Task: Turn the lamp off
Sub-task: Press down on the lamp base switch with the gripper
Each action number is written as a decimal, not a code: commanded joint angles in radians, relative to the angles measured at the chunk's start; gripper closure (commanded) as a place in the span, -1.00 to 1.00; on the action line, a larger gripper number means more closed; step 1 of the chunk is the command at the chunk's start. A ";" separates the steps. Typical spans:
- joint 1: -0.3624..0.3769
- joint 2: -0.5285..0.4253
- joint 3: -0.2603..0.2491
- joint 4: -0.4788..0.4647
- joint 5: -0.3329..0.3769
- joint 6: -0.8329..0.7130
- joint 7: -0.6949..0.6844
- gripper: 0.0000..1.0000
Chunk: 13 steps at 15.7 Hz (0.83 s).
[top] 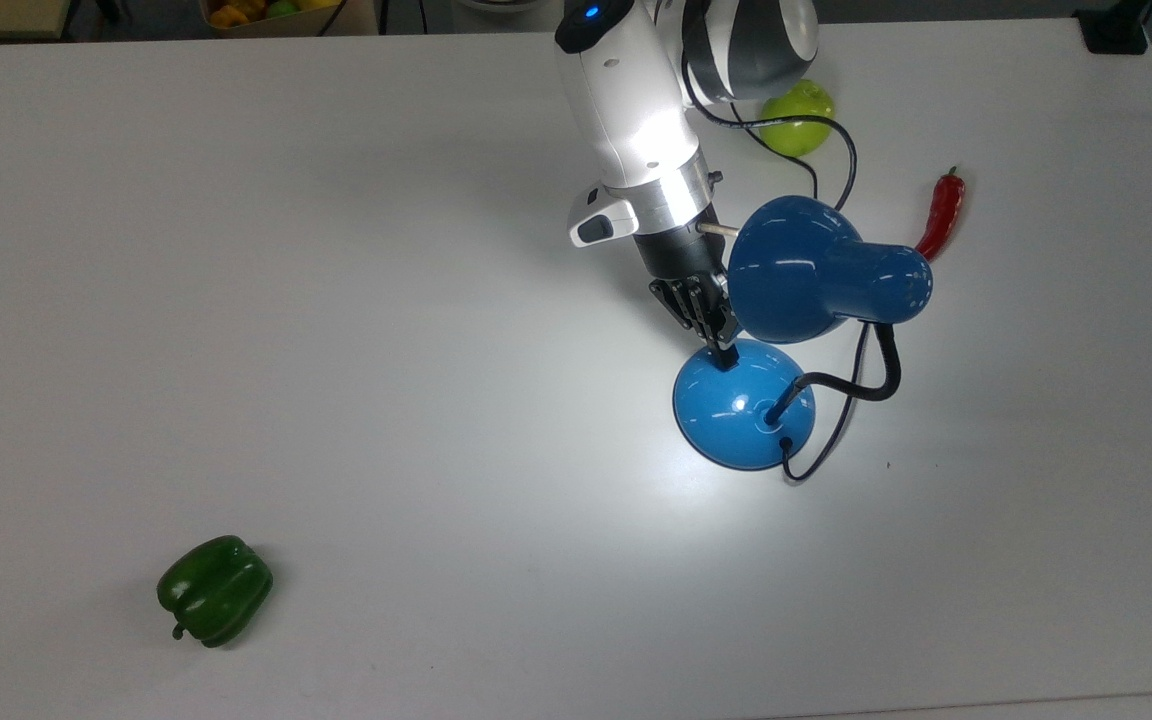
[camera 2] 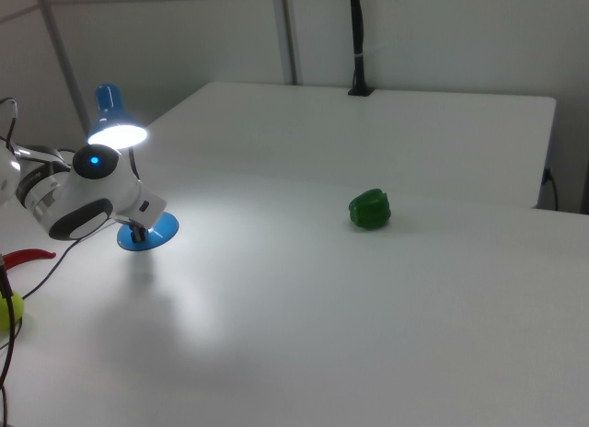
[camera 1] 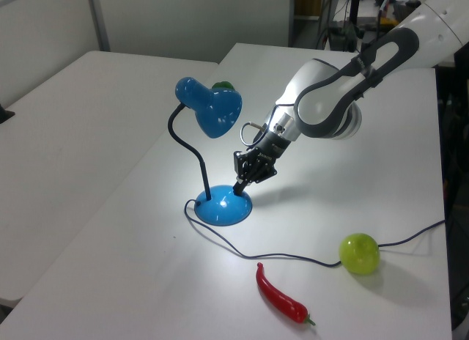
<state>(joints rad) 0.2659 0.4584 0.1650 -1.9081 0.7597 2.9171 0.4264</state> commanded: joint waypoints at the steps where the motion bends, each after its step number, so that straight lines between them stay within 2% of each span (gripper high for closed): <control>1: 0.003 0.011 0.002 0.004 0.009 0.005 -0.008 1.00; 13: -0.001 0.008 0.002 -0.011 0.009 0.004 -0.008 1.00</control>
<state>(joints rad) 0.2659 0.4584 0.1650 -1.9084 0.7597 2.9171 0.4264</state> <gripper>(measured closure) 0.991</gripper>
